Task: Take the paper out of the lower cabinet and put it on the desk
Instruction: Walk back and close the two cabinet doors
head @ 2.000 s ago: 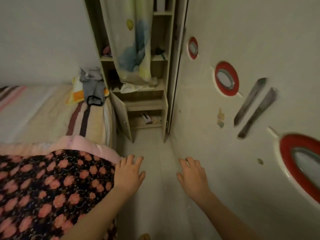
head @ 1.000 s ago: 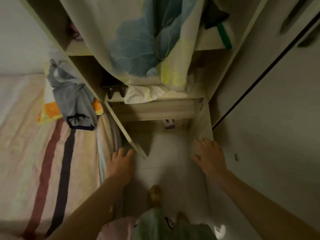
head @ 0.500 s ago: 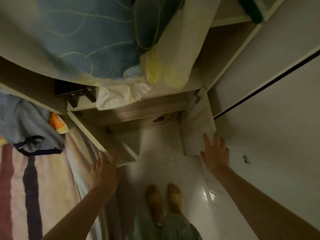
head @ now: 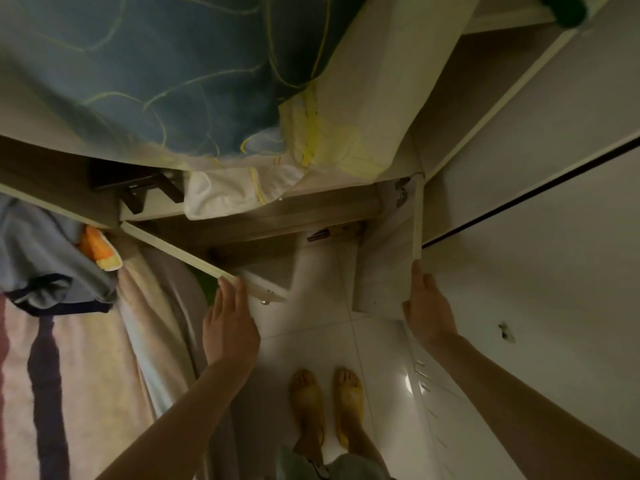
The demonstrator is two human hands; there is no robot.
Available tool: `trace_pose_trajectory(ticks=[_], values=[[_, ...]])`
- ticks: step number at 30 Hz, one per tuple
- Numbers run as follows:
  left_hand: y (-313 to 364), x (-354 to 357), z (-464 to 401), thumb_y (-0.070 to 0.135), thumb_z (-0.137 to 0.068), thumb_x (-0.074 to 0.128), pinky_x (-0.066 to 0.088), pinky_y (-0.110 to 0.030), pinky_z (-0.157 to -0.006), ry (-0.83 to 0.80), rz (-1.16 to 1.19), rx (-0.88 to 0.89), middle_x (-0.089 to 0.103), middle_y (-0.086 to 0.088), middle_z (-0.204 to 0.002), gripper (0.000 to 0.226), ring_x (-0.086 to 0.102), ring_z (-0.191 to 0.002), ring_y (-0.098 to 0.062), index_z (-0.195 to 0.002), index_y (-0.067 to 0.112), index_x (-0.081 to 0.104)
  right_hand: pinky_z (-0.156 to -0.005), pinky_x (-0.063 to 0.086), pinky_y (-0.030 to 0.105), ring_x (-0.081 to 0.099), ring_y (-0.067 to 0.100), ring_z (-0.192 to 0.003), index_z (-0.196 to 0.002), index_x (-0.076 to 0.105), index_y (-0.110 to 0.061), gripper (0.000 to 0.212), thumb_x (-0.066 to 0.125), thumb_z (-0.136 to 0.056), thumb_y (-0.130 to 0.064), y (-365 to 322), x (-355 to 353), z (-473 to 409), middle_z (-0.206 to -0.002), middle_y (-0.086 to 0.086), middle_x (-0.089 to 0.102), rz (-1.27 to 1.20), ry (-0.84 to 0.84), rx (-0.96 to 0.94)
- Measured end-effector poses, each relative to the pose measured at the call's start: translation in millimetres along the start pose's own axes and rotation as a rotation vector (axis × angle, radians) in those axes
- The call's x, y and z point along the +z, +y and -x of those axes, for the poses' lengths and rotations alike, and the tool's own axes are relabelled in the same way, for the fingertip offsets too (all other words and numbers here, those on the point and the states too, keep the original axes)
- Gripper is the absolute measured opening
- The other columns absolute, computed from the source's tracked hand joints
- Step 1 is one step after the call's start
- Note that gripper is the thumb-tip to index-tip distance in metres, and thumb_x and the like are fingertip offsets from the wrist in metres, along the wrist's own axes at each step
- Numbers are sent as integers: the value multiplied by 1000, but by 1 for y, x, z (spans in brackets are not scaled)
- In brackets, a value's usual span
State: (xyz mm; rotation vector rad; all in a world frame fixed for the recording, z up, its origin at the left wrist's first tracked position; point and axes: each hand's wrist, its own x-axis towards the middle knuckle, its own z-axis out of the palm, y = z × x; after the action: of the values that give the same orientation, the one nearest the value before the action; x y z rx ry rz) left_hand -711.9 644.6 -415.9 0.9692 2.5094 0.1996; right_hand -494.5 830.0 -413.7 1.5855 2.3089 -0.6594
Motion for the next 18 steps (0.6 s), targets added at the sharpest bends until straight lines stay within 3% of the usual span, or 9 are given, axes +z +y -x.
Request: trace_pose_trajectory(ticks=[4, 9, 13, 18], values=[[-1, 4, -10, 6, -91, 42, 21, -42, -115, 16, -31, 30, 4, -16, -156, 66, 5, -144, -27, -145, 13, 5, -84, 54, 39, 58, 34, -105, -146, 9, -6, 82, 63, -86, -21, -38, 13, -4, -138, 20, 38, -131, 9, -40], [13, 7, -35, 8, -88, 44, 20, -39, -118, -16, -73, -4, -3, -15, -157, 78, -2, -145, -25, -144, 20, -9, -70, 36, 23, 56, 28, -105, -145, 11, -4, 80, 61, -88, -29, -80, 16, -16, -137, 17, 39, -201, 28, -42], [31, 2, -62, 9, -89, 41, 18, -39, -118, -38, -139, -35, -4, -15, -157, 78, -2, -145, -26, -144, 22, -12, -81, 47, 30, 54, 30, -111, -144, 12, -1, 81, 56, -88, -39, -96, 18, -25, -138, 18, 40, -155, 42, -60], [33, 0, -81, 10, -89, 42, 20, -39, -115, -3, -179, -22, -2, -15, -157, 77, 2, -145, -28, -144, 27, -9, -95, 45, 39, 48, 33, -121, -145, 14, -4, 76, 57, -89, -34, -104, 13, -46, -143, 18, 36, -172, 23, -157]])
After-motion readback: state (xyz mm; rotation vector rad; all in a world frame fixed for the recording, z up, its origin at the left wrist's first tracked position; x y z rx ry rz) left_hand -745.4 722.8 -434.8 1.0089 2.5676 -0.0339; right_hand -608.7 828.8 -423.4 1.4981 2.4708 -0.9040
